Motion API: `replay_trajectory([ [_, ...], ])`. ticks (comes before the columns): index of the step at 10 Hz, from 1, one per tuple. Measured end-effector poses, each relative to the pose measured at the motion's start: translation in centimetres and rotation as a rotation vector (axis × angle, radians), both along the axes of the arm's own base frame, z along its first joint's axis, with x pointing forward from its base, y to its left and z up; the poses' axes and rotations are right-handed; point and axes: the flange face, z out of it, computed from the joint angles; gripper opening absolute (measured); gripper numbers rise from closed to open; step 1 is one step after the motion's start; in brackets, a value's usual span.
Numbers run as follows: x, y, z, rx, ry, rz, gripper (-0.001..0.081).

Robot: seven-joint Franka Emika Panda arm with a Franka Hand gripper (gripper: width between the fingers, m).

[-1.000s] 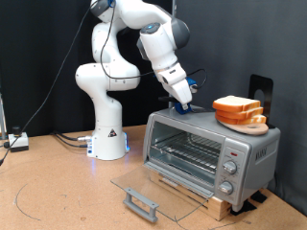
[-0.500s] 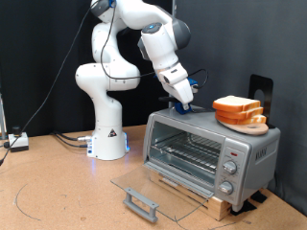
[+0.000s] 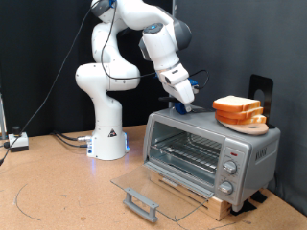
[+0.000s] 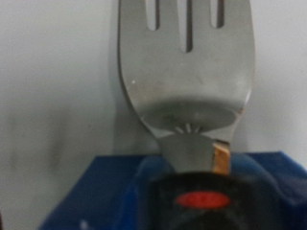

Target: Make a piece of toast with the oven

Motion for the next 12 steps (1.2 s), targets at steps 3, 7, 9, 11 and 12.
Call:
replay_trajectory([
  [3,-0.07,0.30,-0.19,-0.014,-0.006,0.006,0.0807],
  [7,-0.07,0.49,-0.24,-0.017,-0.011,0.006,0.0809],
  [9,-0.07,0.55,-0.25,-0.012,-0.011,0.004,0.0809],
  [11,-0.07,0.58,-0.25,-0.010,-0.010,0.003,0.0522],
  [12,-0.07,0.58,-0.25,-0.009,-0.010,0.002,0.0522],
])
